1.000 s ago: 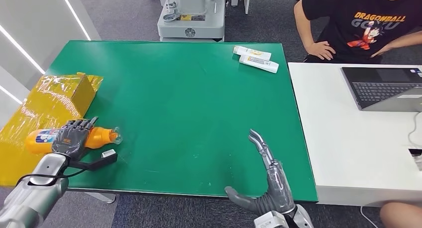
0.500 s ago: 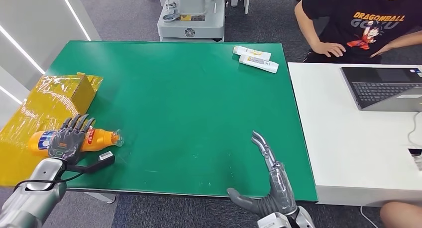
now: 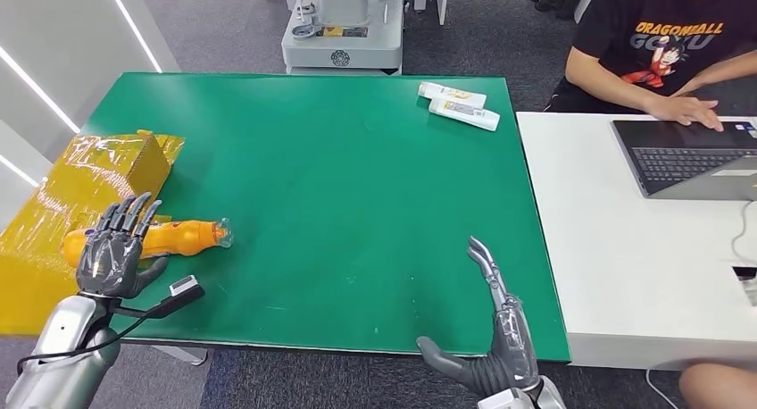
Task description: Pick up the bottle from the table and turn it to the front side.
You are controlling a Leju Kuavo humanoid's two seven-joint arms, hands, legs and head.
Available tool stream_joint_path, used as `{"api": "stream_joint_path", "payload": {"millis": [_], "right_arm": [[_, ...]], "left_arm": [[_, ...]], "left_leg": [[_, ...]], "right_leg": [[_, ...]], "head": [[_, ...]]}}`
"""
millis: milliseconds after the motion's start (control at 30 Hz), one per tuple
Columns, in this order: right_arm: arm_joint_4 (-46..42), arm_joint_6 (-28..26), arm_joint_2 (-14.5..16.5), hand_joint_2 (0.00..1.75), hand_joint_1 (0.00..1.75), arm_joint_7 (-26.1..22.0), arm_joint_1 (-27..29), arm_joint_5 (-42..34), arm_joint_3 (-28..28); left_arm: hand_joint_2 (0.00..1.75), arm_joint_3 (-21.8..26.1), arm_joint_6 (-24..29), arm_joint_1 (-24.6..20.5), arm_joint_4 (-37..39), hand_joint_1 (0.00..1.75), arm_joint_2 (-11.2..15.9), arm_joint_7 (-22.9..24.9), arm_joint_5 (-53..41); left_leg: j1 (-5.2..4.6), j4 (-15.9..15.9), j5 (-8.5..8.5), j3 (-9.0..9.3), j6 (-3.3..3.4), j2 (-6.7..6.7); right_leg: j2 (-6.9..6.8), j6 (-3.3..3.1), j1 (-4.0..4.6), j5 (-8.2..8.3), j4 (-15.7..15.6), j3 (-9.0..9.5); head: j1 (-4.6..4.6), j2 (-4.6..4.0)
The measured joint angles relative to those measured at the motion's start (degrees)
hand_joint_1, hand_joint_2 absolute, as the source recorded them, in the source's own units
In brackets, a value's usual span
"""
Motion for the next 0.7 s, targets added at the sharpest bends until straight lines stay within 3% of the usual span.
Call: {"api": "stream_joint_path", "payload": {"millis": [133, 500, 567, 700], "right_arm": [[0.2, -1.5, 0.0, 1.75, 0.00, -0.8, 0.0, -1.6, 0.0], [0.2, -1.7, 1.3, 1.75, 0.00, -1.9, 0.4, -1.6, 0.0], [0.2, -1.2, 1.9, 1.75, 0.00, -2.0, 0.3, -1.6, 0.0], [0.2, -1.0, 3.0, 1.75, 0.00, -1.8, -0.1, -1.6, 0.0]], "left_arm": [[1.75, 3.4, 0.0, 2.0, -5.9, 0.00, -0.8, -2.1, 2.8], [1.75, 3.3, 0.0, 5.8, -18.8, 0.00, 1.3, -0.9, 9.1], [1.75, 3.3, 0.0, 6.4, -21.5, 0.00, 0.9, -2.5, 12.1], [1.75, 2.1, 0.0, 7.1, -27.8, 0.00, -0.5, -9.2, 27.3]], "left_leg": [[0.02, 0.0, 0.00, 0.00, -0.01, -0.04], [0.10, 0.0, 0.01, 0.05, -0.03, 0.01], [0.09, 0.0, 0.01, 0.05, -0.03, 0.01], [0.08, 0.0, 0.01, 0.06, -0.03, 0.00]], "right_leg": [[-0.04, -0.01, 0.00, 0.00, 0.0, 0.01], [0.00, -0.10, 0.09, 0.00, 0.0, 0.02], [0.00, -0.10, 0.09, 0.01, 0.0, 0.02], [-0.01, -0.10, 0.08, 0.01, 0.0, 0.04]], "head": [[-0.01, 0.00], [-0.02, 0.00], [-0.02, 0.00], [-0.02, 0.00]]}}
